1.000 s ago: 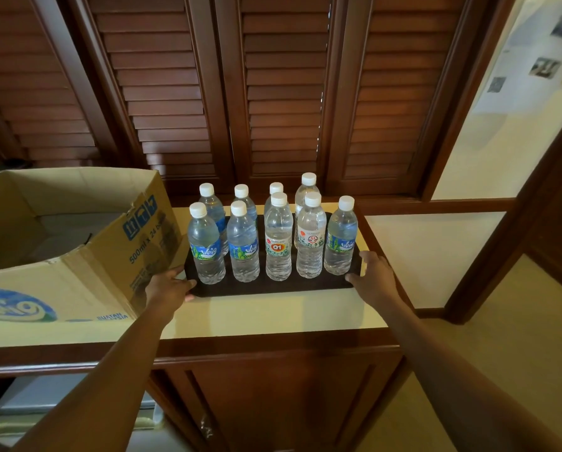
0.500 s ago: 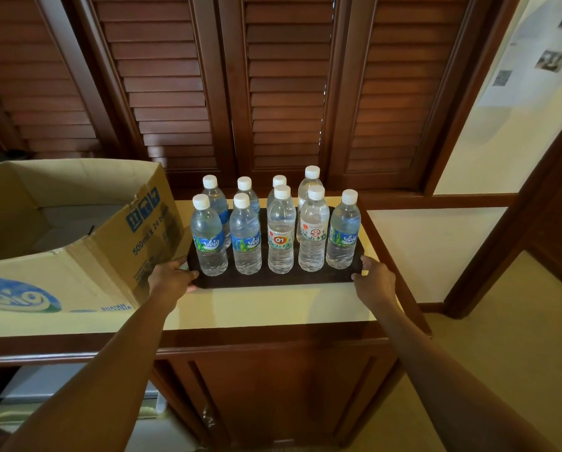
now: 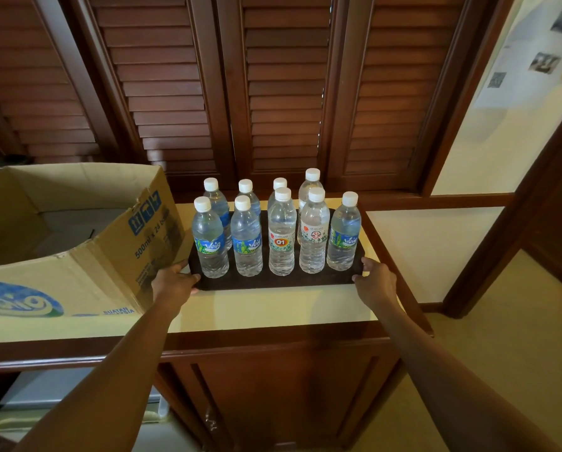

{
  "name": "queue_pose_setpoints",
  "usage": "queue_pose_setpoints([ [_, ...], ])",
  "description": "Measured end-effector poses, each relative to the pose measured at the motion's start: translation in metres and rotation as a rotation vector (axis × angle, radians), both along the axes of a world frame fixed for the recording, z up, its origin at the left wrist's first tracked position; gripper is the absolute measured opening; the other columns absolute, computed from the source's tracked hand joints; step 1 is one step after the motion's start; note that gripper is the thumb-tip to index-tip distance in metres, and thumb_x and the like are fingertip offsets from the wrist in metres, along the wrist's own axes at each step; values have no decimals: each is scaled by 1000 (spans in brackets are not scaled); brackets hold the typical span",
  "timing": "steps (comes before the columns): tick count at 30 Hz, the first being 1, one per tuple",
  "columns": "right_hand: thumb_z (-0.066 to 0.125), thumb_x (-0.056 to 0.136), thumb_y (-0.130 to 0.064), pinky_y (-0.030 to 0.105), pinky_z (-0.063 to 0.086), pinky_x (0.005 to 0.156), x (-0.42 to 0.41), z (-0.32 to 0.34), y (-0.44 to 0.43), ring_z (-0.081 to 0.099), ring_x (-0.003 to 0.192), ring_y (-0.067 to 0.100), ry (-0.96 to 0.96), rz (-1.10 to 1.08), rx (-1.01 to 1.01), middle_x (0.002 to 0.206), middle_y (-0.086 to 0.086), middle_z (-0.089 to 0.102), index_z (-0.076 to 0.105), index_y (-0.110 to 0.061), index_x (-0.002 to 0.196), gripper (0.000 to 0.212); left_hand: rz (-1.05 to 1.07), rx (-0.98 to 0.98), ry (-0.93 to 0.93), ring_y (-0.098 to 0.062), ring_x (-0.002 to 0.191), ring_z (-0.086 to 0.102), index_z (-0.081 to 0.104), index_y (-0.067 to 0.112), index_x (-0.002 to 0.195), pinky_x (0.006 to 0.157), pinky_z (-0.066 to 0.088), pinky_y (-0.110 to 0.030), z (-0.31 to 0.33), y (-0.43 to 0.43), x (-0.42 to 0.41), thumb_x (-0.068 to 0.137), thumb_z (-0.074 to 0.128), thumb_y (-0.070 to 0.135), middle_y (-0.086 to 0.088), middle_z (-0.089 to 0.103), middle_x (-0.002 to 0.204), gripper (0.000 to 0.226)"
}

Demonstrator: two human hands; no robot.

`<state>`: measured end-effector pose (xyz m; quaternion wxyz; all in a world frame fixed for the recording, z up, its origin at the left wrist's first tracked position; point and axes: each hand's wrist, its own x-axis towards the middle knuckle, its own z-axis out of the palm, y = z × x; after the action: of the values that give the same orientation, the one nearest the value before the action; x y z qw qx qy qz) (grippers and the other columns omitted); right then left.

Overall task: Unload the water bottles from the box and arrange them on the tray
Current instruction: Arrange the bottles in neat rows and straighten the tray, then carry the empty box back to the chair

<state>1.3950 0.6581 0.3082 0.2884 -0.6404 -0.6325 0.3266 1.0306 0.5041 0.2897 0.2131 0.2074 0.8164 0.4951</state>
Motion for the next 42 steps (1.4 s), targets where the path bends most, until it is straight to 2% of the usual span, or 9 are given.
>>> queue_pose_setpoints([
  [3, 66, 97, -3, 43, 46, 107, 1, 0, 0, 51, 138, 34, -10, 17, 5, 147, 9, 57, 51, -9, 149, 55, 3, -35, 28, -17, 69, 73, 59, 16, 143, 88, 61, -37, 1, -1, 2, 88, 79, 12, -10, 72, 100, 59],
  [9, 65, 97, -7, 44, 47, 107, 1, -4, -1, 53, 136, 32, -105, 59, 25, 148, 8, 56, 48, -12, 151, 56, -16, -26, -22, -22, 75, 77, 59, 16, 144, 89, 61, -40, 2, -4, 2, 86, 80, 10, -12, 74, 112, 61],
  [14, 71, 94, -17, 47, 43, 112, -2, 3, -19, 46, 137, 31, -201, 96, 197, 147, 9, 52, 55, -17, 144, 53, -47, -108, 187, -25, 99, 69, 64, 18, 138, 86, 56, -36, 15, -22, 7, 88, 76, 31, -7, 75, 110, 53],
  [21, 69, 93, -22, 30, 51, 82, -49, 52, -67, 62, 106, 14, -57, 262, 398, 122, 1, 67, 68, -18, 123, 30, -190, 14, 292, 1, 91, 63, 74, 32, 111, 77, 47, -23, 78, -70, 23, 94, 68, 33, 18, 70, 96, 19],
  [23, 67, 94, -24, 32, 55, 85, -74, 72, -83, 65, 107, 12, 4, 324, 418, 120, -2, 70, 68, -19, 123, 29, -228, 67, 287, -1, 92, 65, 75, 36, 108, 76, 48, -22, 101, -89, 23, 94, 68, 33, 19, 70, 97, 16],
  [28, 67, 97, -25, 6, 40, 74, -143, 117, -126, 61, 101, 1, 118, 525, 426, 122, -6, 68, 68, -22, 124, 27, -194, 206, 345, -5, 88, 71, 78, 34, 106, 77, 58, -27, 155, -141, -6, 94, 69, 27, 14, 75, 94, 17],
  [35, 66, 96, -38, 17, 44, 74, -261, 146, -155, 64, 105, 9, 132, 729, 345, 126, -5, 62, 60, -25, 134, 41, -39, 251, 474, -11, 92, 73, 77, 30, 111, 90, 59, -41, 195, -202, -85, 90, 68, 31, 8, 76, 94, 23],
  [39, 60, 90, -62, 40, 47, 103, -327, 143, -153, 56, 129, 28, 58, 720, 198, 144, 6, 54, 40, -20, 151, 78, 122, 155, 555, -2, 92, 67, 74, 26, 113, 81, 51, -19, 202, -214, -143, 92, 66, 23, 15, 71, 96, 23],
  [42, 57, 83, -72, 48, 43, 111, -365, 138, -152, 49, 137, 33, 61, 652, 38, 153, 10, 48, 28, -17, 157, 96, 258, -28, 625, -23, 110, 63, 68, 22, 125, 96, 51, -37, 194, -216, -206, 85, 65, 31, -2, 69, 113, 42],
])
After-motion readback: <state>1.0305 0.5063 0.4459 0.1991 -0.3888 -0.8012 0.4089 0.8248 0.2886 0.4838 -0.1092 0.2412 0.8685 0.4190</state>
